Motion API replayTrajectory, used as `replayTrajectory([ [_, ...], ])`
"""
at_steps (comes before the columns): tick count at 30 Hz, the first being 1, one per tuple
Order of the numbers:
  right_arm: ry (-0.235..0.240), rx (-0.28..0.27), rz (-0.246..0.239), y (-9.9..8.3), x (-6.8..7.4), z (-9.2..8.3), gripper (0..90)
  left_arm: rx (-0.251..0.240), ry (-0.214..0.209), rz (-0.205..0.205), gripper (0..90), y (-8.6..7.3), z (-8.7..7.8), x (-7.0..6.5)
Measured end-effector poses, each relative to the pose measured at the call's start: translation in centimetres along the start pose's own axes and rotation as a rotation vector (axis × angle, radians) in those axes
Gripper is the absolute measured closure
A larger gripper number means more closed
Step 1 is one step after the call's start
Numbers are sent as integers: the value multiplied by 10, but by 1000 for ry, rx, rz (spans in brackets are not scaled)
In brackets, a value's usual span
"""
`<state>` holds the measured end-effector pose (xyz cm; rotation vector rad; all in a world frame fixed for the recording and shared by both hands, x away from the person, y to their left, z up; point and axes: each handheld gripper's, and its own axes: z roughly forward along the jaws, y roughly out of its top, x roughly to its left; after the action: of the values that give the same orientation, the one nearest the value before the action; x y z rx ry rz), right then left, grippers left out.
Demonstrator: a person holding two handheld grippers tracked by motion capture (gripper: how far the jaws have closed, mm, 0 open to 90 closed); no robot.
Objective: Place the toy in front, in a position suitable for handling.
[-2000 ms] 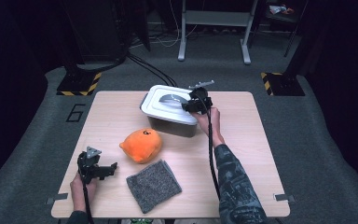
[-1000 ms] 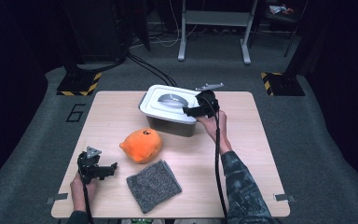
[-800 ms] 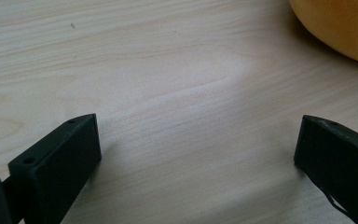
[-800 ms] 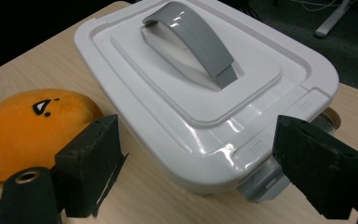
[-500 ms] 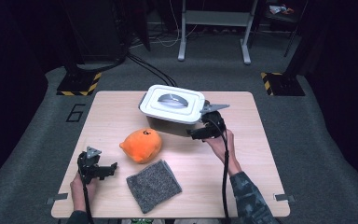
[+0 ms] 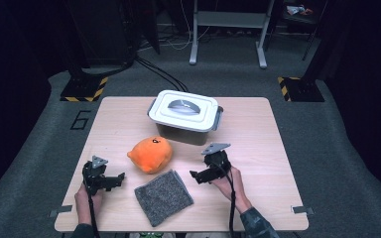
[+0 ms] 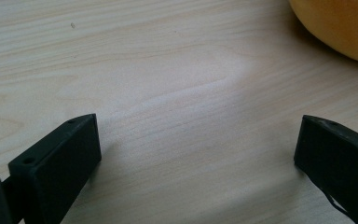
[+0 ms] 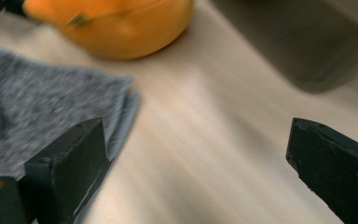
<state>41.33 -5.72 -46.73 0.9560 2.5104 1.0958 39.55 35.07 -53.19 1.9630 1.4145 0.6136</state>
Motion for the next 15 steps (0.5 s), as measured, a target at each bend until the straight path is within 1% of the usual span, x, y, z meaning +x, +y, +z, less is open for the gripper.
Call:
replayTrajectory([
  [1, 6, 6, -23, -2, 6, 3, 44, 0, 0, 0, 2, 0, 0, 0],
  [2, 16, 6, -27, -5, 12, 6, 44, 0, 0, 1, 2, 0, 0, 0],
  [3, 16, 6, -27, -5, 12, 6, 44, 0, 0, 1, 2, 0, 0, 0],
  [4, 29, 12, -26, -6, 15, 9, 38, 1, 0, 0, 2, 0, 0, 0],
  [5, 47, 21, -32, -8, 21, 13, 34, 0, 0, 0, 2, 0, 0, 0],
  [6, 70, 23, -34, -11, 32, 19, 26, 0, 0, 0, 2, 0, 0, 0],
  [7, 70, 23, -34, -11, 32, 19, 26, 0, 0, 0, 2, 0, 0, 0],
  [8, 78, 28, -47, -11, 35, 20, 23, 0, 0, 0, 2, 0, 0, 0],
  [9, 100, 33, -69, -10, 45, 25, 7, 0, 0, 0, 2, 0, 0, 0],
  [10, 100, 33, -69, -10, 45, 25, 7, 0, 0, 0, 2, 0, 0, 0],
  [11, 114, 44, -88, -8, 55, 29, 0, 0, 0, 0, 2, 0, 0, 0],
  [13, 118, 47, -123, -6, 63, 33, 0, 0, 0, 0, 2, 0, 0, 0],
  [14, 118, 47, -123, -6, 63, 33, 0, 0, 0, 0, 2, 0, 0, 0],
  [15, 122, 62, -133, -4, 72, 38, 0, 0, 0, 0, 2, 0, 0, 0],
])
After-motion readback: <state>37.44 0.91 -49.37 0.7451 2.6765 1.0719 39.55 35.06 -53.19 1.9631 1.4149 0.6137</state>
